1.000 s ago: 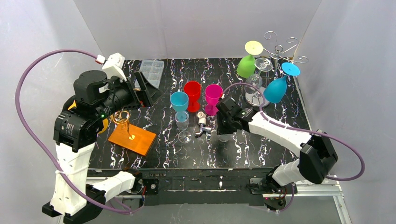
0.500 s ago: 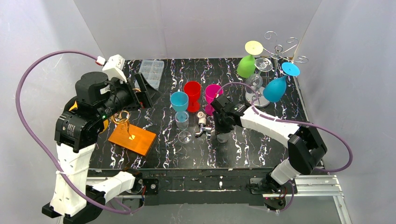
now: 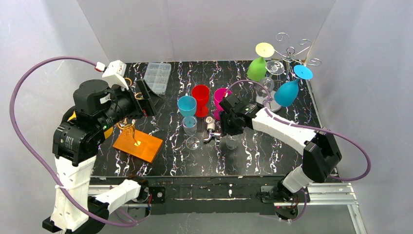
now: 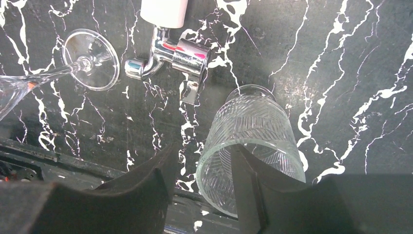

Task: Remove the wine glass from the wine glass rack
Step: Place the wine glass at the center of the board, then pick up the wine glass from the wine rack.

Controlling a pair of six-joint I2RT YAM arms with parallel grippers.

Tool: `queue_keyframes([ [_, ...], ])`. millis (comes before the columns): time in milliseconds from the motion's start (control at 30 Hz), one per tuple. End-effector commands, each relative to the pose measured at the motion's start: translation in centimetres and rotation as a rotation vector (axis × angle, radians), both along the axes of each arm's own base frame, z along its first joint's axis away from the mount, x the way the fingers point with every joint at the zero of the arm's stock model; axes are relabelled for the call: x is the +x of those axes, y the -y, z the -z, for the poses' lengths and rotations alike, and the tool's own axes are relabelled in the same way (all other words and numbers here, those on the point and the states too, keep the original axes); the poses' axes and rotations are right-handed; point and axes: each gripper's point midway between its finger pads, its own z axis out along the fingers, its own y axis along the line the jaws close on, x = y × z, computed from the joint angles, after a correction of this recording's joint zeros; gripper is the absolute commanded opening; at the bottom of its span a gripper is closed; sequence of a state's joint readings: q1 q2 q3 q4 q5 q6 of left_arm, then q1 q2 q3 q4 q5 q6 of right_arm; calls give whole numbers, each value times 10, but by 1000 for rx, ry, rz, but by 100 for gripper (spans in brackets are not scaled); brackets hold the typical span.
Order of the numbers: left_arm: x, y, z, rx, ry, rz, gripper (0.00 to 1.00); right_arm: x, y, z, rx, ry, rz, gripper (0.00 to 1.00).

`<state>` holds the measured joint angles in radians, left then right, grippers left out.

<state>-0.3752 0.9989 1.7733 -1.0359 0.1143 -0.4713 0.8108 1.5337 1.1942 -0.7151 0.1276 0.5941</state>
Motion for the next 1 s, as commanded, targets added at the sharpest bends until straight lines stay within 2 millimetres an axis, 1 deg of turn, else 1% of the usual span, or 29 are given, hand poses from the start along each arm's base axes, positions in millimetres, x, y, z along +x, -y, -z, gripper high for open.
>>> queue_keyframes([
  [0,-5,-7,2,26,3,-15,98,6,2,-39,41,71,6,55],
  [167,-7,-18,0,55,11,-61,98,3,7,-59,62,104,8,61],
  [233,-9,-23,-2,68,15,-75,98,2,8,-69,77,116,5,62],
  [267,-7,-29,-3,87,23,-108,98,1,7,-74,87,121,2,62],
  [400,-8,-46,-11,125,59,-177,98,0,7,-97,127,155,-6,64],
  [567,-5,-73,-20,196,92,-301,98,4,6,-128,184,232,-14,72],
  [700,-4,-106,-21,316,76,-441,98,12,0,-152,221,297,-33,84],
  [800,-9,-137,-25,426,62,-574,98,17,-8,-166,247,327,-62,94],
  [833,-12,-147,-29,455,64,-620,98,18,-11,-169,253,332,-73,96],
  [867,-14,-156,-31,488,58,-661,98,19,-14,-171,260,335,-84,98],
  [967,-18,-179,-35,590,44,-776,98,22,-24,-173,276,337,-124,98],
])
